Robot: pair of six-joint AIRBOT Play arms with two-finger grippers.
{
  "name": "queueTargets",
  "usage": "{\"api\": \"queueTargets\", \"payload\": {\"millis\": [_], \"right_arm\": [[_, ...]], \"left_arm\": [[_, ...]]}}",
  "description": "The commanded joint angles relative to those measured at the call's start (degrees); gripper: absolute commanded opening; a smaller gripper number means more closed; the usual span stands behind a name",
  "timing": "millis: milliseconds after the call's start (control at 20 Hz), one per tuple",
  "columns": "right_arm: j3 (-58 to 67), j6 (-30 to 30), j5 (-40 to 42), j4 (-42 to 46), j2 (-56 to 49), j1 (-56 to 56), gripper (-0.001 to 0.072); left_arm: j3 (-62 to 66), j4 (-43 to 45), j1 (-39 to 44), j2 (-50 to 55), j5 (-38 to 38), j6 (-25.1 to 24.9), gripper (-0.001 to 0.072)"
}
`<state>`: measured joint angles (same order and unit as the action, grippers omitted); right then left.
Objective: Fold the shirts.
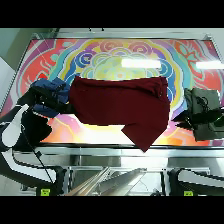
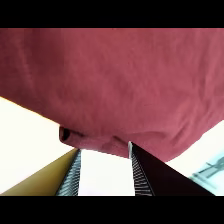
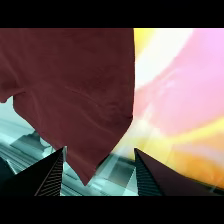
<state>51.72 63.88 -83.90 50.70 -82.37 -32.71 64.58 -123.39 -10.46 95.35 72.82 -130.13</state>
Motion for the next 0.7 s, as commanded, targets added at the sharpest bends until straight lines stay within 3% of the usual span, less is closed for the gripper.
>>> {"api": "queueTargets", "payload": {"millis": [0,150,200,250,650], "right_arm": [[-1.03,-0.04,-0.35,-0.37,0.55,0.02,0.0485],[-5.11,0.22,2.23,-0.39,1.95,0.02,0.0485],[-7.17,0.94,3.63,-0.39,2.73,0.15,0.0485],[-8.96,1.33,4.63,-0.39,3.34,0.59,0.0485],[-15.32,0.81,17.88,-4.52,2.78,12.11,0.0485]], "left_arm": [[-0.04,-2.12,-0.22,-0.11,-1.38,-2.54,0.0356],[-0.04,-2.19,-1.51,-0.09,-1.29,-2.95,0.0354],[-0.04,-2.25,-1.77,-0.09,-1.77,-2.93,0.0311],[-0.04,-2.25,-1.77,-0.09,-2.47,-3.23,0.0124],[-0.02,-2.78,-0.31,0.61,-6.38,-2.60,0.0107]]}}
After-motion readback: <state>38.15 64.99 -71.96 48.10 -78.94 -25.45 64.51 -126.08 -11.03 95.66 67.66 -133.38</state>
